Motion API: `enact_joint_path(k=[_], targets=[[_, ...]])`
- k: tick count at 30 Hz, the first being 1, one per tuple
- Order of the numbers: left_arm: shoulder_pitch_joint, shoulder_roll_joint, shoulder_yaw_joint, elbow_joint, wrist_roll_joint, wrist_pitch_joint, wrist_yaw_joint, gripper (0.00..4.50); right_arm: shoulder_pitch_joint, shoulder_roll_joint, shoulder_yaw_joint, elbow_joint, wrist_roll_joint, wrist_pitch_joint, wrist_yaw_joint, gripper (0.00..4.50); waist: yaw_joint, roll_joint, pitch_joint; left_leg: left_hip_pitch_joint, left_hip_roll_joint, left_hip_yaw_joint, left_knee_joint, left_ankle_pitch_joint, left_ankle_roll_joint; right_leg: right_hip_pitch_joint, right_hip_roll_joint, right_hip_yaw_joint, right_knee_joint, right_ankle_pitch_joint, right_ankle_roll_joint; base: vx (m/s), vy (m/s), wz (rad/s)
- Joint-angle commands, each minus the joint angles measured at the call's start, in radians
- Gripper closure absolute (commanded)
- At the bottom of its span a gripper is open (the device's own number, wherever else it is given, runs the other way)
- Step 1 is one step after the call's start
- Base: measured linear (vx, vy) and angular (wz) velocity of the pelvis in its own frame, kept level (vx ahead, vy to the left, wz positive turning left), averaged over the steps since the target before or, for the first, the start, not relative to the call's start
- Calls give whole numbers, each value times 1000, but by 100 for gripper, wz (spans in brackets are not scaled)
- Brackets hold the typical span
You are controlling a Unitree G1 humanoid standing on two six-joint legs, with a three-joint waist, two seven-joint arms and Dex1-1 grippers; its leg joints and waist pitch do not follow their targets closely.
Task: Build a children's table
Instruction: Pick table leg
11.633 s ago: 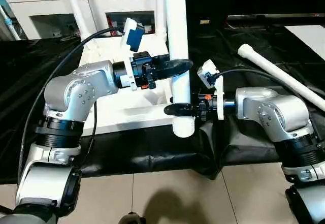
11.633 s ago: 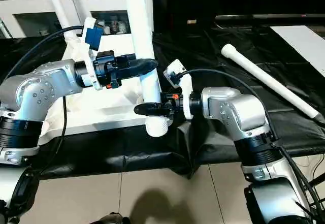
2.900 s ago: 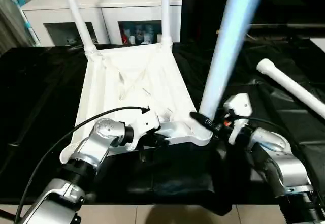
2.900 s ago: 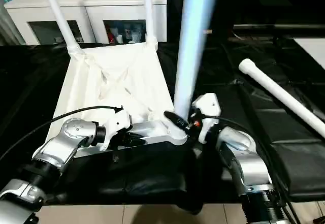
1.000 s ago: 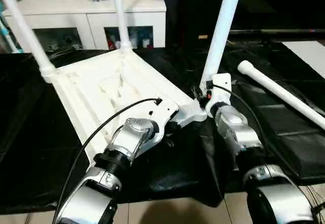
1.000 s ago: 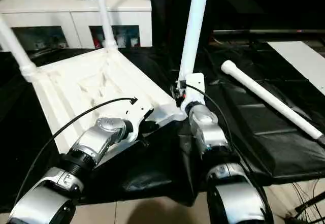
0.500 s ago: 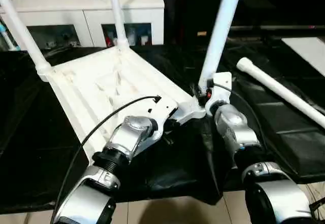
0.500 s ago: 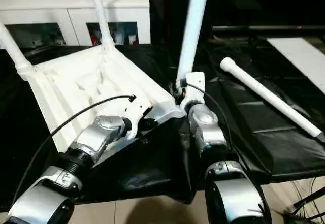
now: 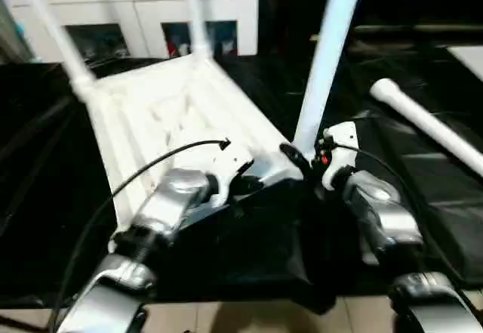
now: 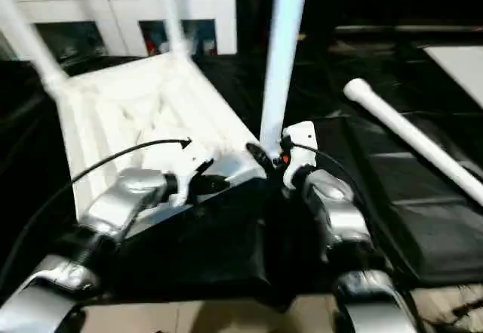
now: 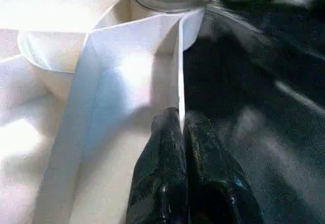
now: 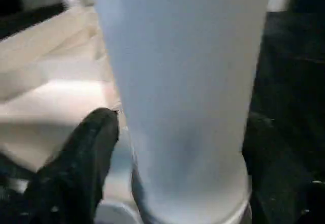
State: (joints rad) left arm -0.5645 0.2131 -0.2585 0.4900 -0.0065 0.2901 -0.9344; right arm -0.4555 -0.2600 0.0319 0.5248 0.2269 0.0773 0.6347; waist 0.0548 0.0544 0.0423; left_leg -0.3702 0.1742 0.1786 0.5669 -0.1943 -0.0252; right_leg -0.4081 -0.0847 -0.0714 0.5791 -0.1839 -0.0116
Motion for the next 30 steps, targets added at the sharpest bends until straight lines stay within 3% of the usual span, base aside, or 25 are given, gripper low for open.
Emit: enact_joint_path(k=[1,3,7,8,10,12,15,18,21,30], targets=[[37,16,-7,-62,-82,-67,-119,450,49,-39,19,-106,34,45,78,58,2,-23,-66,2,49,-10,-39,-2,170,62,-64,46,-37,56,-286,0,0,0],[54,38,-8,-94,-96,-60,-156,450,86,-72,25,-170,52,73,128,58,13,-18,-68,4,55,-11,-35,25,189,60,-61,45,-30,89,-280,0,0,0],[83,79,-28,-130,-91,-73,-210,450,145,-127,38,-274,64,116,210,58,22,-16,-67,0,59,-10,-30,28,192,53,-60,43,-28,64,-275,0,0,0],[91,88,-33,-138,-89,-75,-221,450,153,-142,43,-292,67,120,225,58,23,-16,-61,0,59,-10,-36,-36,167,53,-62,43,-37,-24,-266,0,0,0],[95,93,-36,-142,-88,-75,-226,450,156,-148,45,-299,68,121,229,58,23,-15,-58,2,60,-9,-39,-78,143,50,-62,44,-43,-83,-257,0,0,0],[108,110,-63,-148,-63,-81,-237,450,159,-166,57,-312,59,113,248,58,23,-18,-53,4,59,-10,-46,-150,90,49,-65,48,-51,-183,-232,0,0,0],[115,117,-75,-149,-50,-85,-243,450,163,-173,63,-328,58,121,267,58,23,-19,-53,10,57,-8,-48,-189,57,45,-64,52,-56,-224,-212,0,0,0],[116,116,-74,-150,-48,-86,-241,450,163,-173,68,-333,51,124,275,58,22,-23,-57,6,56,-7,-45,-150,63,48,-62,52,-49,-172,-212,0,0,0],[114,115,-70,-146,-43,-94,-232,450,162,-184,78,-327,38,117,290,75,24,-25,-62,1,53,-7,-38,-97,90,52,-63,49,-38,-101,-226,0,0,0],[117,127,-72,-148,-50,-100,-236,450,173,-215,72,-305,25,100,317,139,28,-25,-65,-2,51,-6,-30,-70,117,53,-63,47,-35,-96,-226,0,0,0]])
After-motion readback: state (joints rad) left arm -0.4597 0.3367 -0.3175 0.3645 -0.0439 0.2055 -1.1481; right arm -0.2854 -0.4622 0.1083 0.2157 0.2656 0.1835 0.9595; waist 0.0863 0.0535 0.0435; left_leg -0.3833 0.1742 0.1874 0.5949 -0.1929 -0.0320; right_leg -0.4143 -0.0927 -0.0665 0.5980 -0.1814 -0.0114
